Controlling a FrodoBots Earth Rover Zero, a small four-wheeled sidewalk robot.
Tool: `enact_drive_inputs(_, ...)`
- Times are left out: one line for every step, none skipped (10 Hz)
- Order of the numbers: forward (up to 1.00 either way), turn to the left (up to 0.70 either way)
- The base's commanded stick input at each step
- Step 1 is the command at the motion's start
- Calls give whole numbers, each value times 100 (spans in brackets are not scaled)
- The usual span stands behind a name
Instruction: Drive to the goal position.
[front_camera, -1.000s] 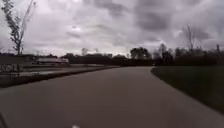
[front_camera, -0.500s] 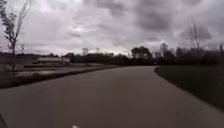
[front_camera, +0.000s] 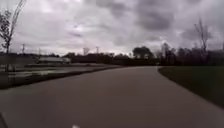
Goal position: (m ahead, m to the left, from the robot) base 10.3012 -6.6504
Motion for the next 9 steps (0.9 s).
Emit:
enact_drive_inputs(100,-38)
enact_drive_inputs(100,-38)
enact_drive_inputs(100,-38)
enact_drive_inputs(100,-38)
enact_drive_inputs(100,-38)
enact_drive_inputs(100,-35)
enact_drive_inputs(100,-6)
enact_drive_inputs(100,0)
enact_drive_inputs(100,0)
